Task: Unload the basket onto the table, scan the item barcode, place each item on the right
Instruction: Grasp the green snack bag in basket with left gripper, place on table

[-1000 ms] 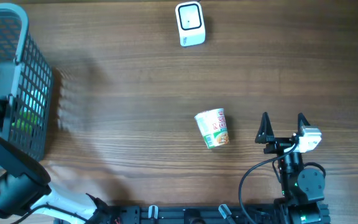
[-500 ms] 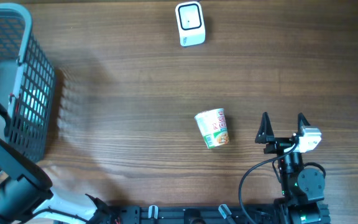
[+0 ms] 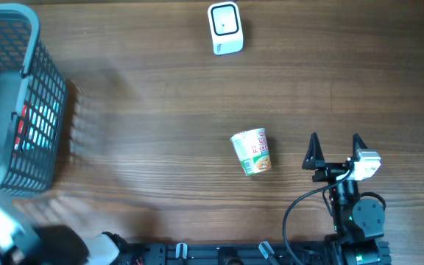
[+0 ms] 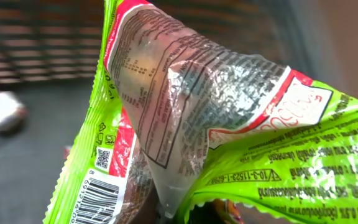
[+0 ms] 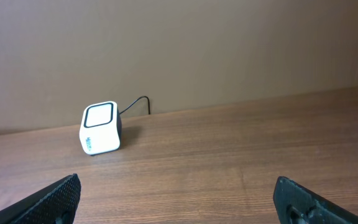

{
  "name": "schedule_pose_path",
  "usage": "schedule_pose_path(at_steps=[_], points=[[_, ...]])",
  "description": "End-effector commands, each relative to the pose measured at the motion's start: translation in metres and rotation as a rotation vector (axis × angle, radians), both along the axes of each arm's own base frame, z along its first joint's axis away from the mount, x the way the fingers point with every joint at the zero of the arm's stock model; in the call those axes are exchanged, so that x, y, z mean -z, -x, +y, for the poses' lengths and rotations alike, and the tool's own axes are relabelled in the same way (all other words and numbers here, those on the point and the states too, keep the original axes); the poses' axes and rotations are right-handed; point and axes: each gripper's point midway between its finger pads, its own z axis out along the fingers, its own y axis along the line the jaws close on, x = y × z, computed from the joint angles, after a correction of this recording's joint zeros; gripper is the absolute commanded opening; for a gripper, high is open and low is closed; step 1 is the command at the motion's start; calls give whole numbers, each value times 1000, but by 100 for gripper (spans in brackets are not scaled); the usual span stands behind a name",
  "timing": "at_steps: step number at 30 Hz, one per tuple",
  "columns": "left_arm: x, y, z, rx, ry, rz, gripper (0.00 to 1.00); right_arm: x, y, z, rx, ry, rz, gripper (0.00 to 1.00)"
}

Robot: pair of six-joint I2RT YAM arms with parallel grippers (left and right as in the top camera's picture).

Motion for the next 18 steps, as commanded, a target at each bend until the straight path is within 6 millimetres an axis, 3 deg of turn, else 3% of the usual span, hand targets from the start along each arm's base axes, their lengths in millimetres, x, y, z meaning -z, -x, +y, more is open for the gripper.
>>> schedule_pose_path(at_steps=[1,4,6,11,14,18], points=[[-51,-25,-92,323,68,-188,4,-2,0,-2,9,-3,-9,100],[-64,-34,-171,566,30,-166,4,-2,0,-2,9,-3,-9,100],[-51,-35,-221,687,48,-91,4,-2,0,-2,9,-3,-9,100],[17,-18,-323,941,-17,290,4,-2,0,-2,9,-3,-9,100],[55,-16,-380,1100,-38,433,4,-2,0,-2,9,-3,-9,100],[112,-15,-423,1201,-52,615,4,-2,0,-2,9,-3,-9,100]])
